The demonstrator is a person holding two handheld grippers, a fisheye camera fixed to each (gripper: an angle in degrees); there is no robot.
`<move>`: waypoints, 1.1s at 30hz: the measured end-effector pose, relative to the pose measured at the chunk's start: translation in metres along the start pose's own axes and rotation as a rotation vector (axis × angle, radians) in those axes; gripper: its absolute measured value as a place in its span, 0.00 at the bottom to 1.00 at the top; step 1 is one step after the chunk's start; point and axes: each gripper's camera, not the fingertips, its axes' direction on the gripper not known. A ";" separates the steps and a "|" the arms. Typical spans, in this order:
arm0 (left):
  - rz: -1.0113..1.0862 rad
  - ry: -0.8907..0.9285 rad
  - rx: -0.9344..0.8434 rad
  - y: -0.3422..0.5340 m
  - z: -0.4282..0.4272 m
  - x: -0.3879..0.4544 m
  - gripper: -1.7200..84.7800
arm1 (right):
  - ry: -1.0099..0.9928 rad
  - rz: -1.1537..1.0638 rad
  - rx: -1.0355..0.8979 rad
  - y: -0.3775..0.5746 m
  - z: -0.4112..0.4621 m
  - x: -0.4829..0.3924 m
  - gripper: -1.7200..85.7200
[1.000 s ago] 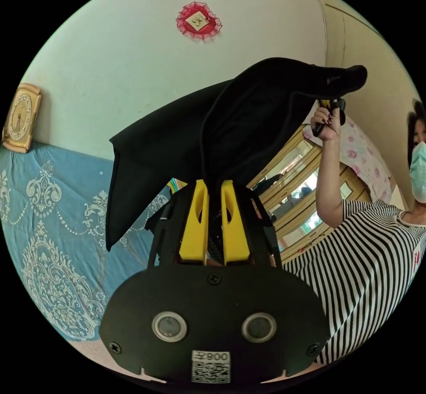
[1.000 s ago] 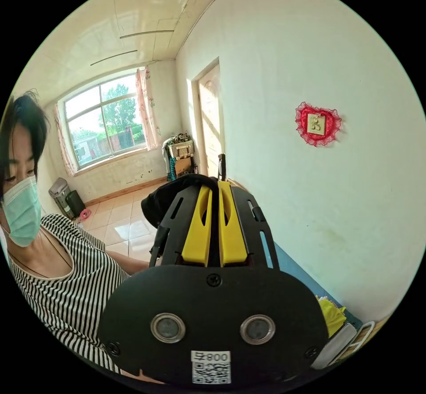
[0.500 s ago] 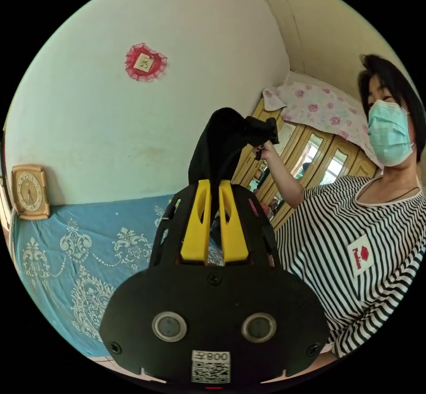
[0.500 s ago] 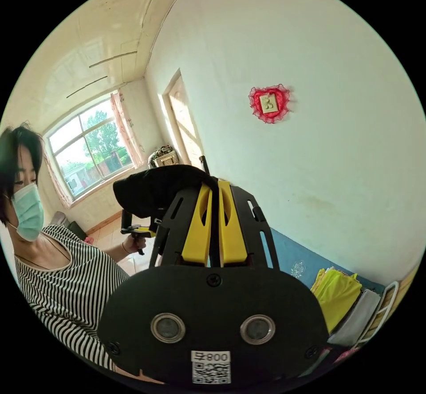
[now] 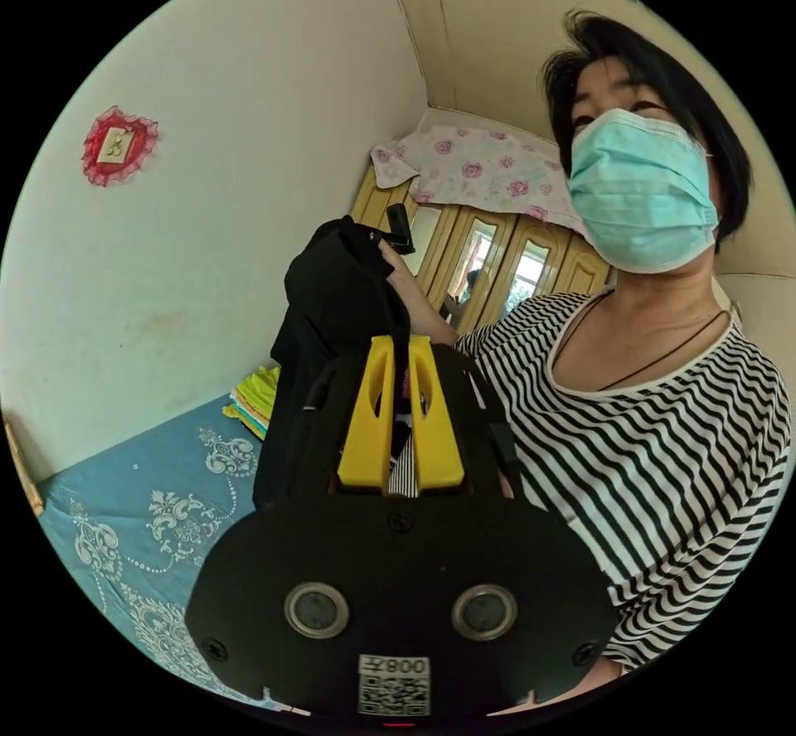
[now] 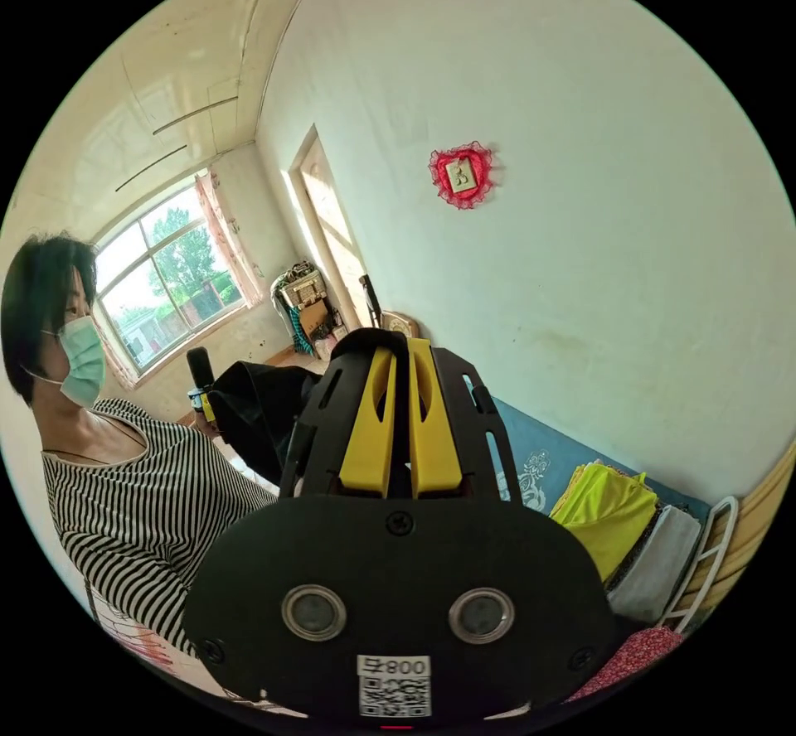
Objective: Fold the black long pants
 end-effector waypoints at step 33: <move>-1.581 -0.223 -0.064 0.490 0.186 0.027 0.06 | -0.263 0.669 -1.124 0.402 0.790 -0.223 0.09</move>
